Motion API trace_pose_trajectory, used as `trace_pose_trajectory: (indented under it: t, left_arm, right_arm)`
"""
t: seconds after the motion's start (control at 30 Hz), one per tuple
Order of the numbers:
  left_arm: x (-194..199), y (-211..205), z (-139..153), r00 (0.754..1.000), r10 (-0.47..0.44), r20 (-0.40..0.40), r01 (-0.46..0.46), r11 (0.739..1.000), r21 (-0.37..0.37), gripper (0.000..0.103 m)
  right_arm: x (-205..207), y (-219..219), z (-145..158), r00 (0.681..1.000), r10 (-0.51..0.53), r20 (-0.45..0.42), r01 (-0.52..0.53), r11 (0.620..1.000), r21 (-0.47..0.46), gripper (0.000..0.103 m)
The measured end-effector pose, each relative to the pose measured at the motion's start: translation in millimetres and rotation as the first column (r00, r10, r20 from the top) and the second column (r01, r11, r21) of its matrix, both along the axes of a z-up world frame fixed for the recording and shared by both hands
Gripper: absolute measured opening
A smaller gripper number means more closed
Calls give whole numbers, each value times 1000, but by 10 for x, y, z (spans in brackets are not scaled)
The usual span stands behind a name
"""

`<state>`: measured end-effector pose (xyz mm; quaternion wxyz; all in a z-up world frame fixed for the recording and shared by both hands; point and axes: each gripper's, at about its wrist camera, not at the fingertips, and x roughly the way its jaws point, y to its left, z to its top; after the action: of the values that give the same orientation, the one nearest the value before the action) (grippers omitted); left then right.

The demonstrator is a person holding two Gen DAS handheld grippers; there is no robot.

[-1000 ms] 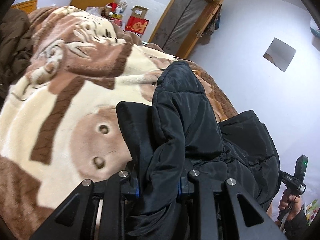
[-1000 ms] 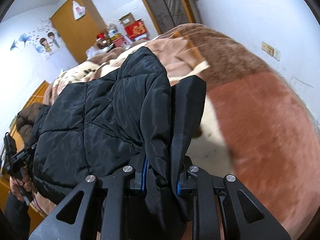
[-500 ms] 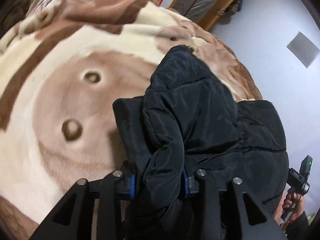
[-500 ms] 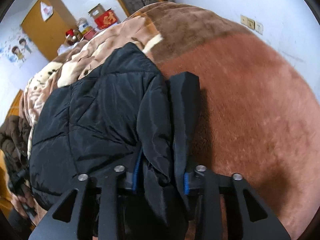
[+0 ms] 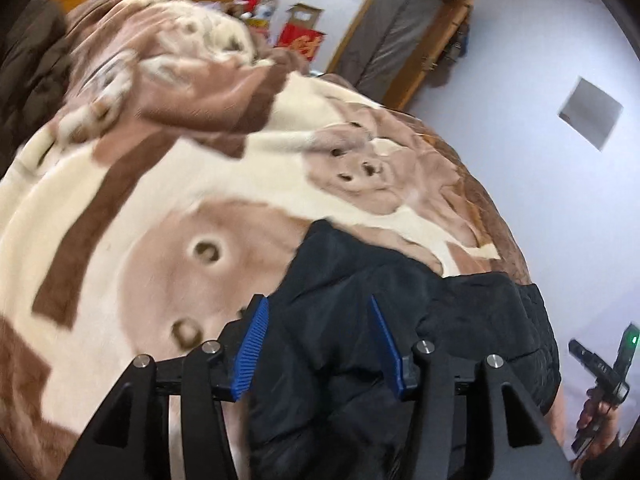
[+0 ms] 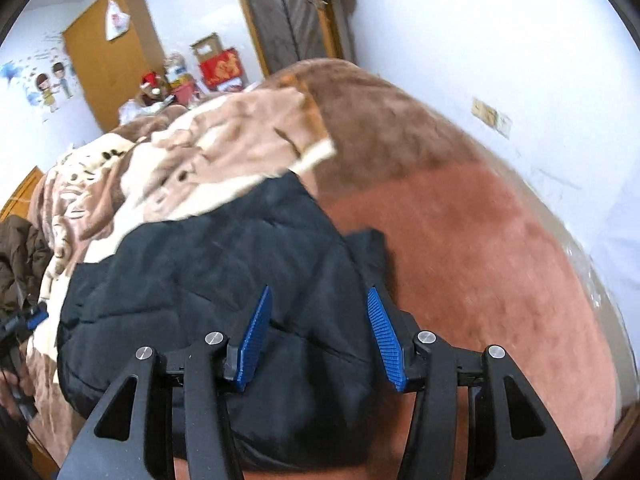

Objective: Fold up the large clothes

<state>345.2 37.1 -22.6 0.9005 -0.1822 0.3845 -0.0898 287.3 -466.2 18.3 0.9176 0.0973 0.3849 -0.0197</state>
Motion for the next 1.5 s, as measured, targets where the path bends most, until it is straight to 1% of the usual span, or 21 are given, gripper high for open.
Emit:
trace_pose_trajectory:
  t: [0.07,0.1,0.17,0.23,0.27,0.3,0.37,0.43,0.53,0.63,0.73,0.83,0.93,1.0,1.17,1.27,1.37,1.47,1.5]
  left_arm:
    - [130,-134,-39,999,-33,-4,33,999,43,53]
    - [213,-214,-104,998,-52,-21,53,997,55,53]
    - [402,-344,-302,995,-70,-68,76,993,89,53]
    - [522,-372,-499,993,-65,-102,77,990,120,54]
    - [556,-358,-573,993,-58,-107,71,991,116,58]
    - [576,-331,-625,993,-48,-107,59,993,104,60]
    - [566,-251,-674,994,-31,-106,39,997,73,65]
    - [572,-236,-682,994,-24,-111,31,998,63,66]
    - [501,-241,-559,995,-19,-100,28,996,89,65]
    - [320,-217,-337,998,-23,-60,29,994,106,64]
    - [47,-195,-79,1000,-26,-9,27,993,117,64]
    - [-317,-225,128,999,-41,25,38,993,113,66]
    - [-711,-349,243,996,-78,41,71,987,146,67]
    - [-969,-430,282,993,-104,47,96,983,154,71]
    - [-1576,-647,305,986,-163,35,153,968,197,73]
    - [-1898,-735,286,983,-184,23,176,963,205,73]
    - [-2157,-766,254,980,-197,-1,193,958,210,73]
    - [-2400,-812,228,978,-208,-16,206,953,224,73]
    - [-2464,-827,226,977,-210,-19,209,950,232,73]
  right_arm:
    - [183,154,-45,999,28,-15,-29,999,-39,51]
    - [268,194,-90,999,34,-29,-35,998,-45,51]
    - [501,209,-262,996,29,-80,-32,999,-41,51]
    - [653,156,-440,992,3,-122,-10,998,-56,51]
    - [708,110,-518,991,-2,-136,-4,999,-47,51]
    - [728,84,-559,990,-6,-143,0,999,-42,49]
    - [761,70,-609,989,-5,-146,-3,999,-52,49]
    - [770,101,-614,989,-4,-146,-8,997,-77,49]
    - [702,144,-504,990,-23,-136,11,996,-93,49]
    - [518,204,-337,994,-32,-104,22,995,-99,49]
    - [183,289,-154,998,-31,-62,27,997,-67,51]
    - [-159,443,-45,999,-18,-41,17,999,-41,51]
    - [-550,670,21,1000,9,-29,-10,999,-32,51]
    - [-784,808,55,999,20,-25,-20,999,-30,51]
    - [-1361,1144,134,999,47,-18,-48,997,-53,51]
    - [-1646,1301,178,998,61,-15,-62,995,-83,51]
    - [-1864,1438,212,997,76,-9,-77,991,-111,51]
    - [-2071,1571,239,996,86,0,-85,986,-146,56]
    - [-2124,1596,244,996,88,2,-87,985,-148,56]
